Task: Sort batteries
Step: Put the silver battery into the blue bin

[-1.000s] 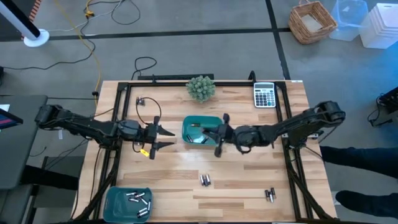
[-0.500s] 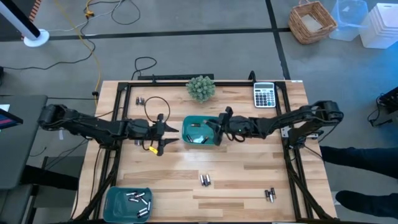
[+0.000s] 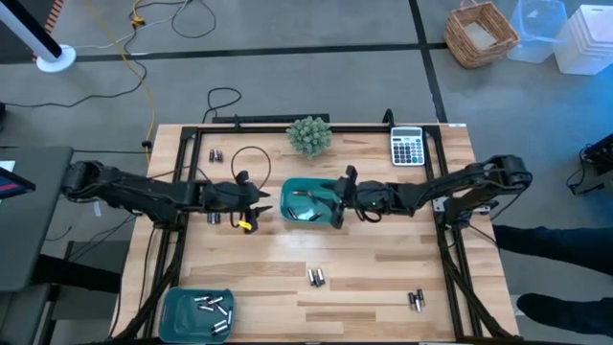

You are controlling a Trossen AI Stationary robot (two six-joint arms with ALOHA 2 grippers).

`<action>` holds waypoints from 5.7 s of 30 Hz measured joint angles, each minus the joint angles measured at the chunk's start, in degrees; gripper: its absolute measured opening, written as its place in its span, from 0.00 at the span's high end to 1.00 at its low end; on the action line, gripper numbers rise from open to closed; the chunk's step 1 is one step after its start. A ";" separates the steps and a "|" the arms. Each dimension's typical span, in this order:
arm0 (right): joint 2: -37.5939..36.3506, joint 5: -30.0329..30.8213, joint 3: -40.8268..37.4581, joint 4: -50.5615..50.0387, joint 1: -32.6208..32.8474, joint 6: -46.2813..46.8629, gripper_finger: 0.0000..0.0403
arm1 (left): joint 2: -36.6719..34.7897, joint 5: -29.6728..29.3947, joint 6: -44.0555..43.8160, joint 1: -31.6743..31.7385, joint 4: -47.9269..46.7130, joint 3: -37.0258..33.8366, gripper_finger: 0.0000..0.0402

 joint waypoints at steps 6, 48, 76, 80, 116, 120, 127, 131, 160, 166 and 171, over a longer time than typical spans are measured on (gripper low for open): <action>-3.78 0.31 0.00 -2.36 2.46 -1.20 0.51 | 0.00 -1.56 -2.04 -0.02 -17.88 4.74 0.59; -20.10 5.72 -11.58 0.03 4.36 -6.23 0.52 | 42.02 10.75 12.63 -20.96 -3.55 29.65 0.44; -20.08 3.59 -11.58 0.09 4.49 -7.39 0.52 | 51.00 15.92 13.08 -18.16 3.33 33.94 0.44; -20.08 3.59 -11.58 0.09 4.49 -7.39 0.52 | 52.11 17.67 12.84 -17.97 3.72 33.94 0.44; -20.08 3.59 -11.58 0.01 4.38 -7.32 0.51 | 52.83 20.94 10.24 -17.99 2.13 33.94 0.80; -20.08 3.59 -11.58 -0.02 4.28 -7.28 0.51 | 52.83 21.70 10.17 -17.98 1.94 33.94 0.86; -20.08 3.59 -11.58 -0.02 4.28 -7.17 0.51 | 52.83 22.15 9.65 -17.97 0.85 33.94 0.89; -20.08 3.59 -11.58 -0.02 4.28 -7.19 0.51 | 52.80 22.16 9.60 -17.97 0.83 33.94 0.89; -20.08 3.63 -11.58 0.01 4.47 -6.73 0.51 | 46.24 19.14 10.88 -18.23 -0.71 32.89 0.90; -20.08 3.63 -11.58 -0.02 4.47 -6.76 0.51 | 42.95 17.61 12.07 -18.23 -0.94 32.89 0.90; -20.08 3.63 -11.58 -0.02 4.47 -6.80 0.51 | 37.88 14.44 12.01 -18.23 -3.72 31.43 0.90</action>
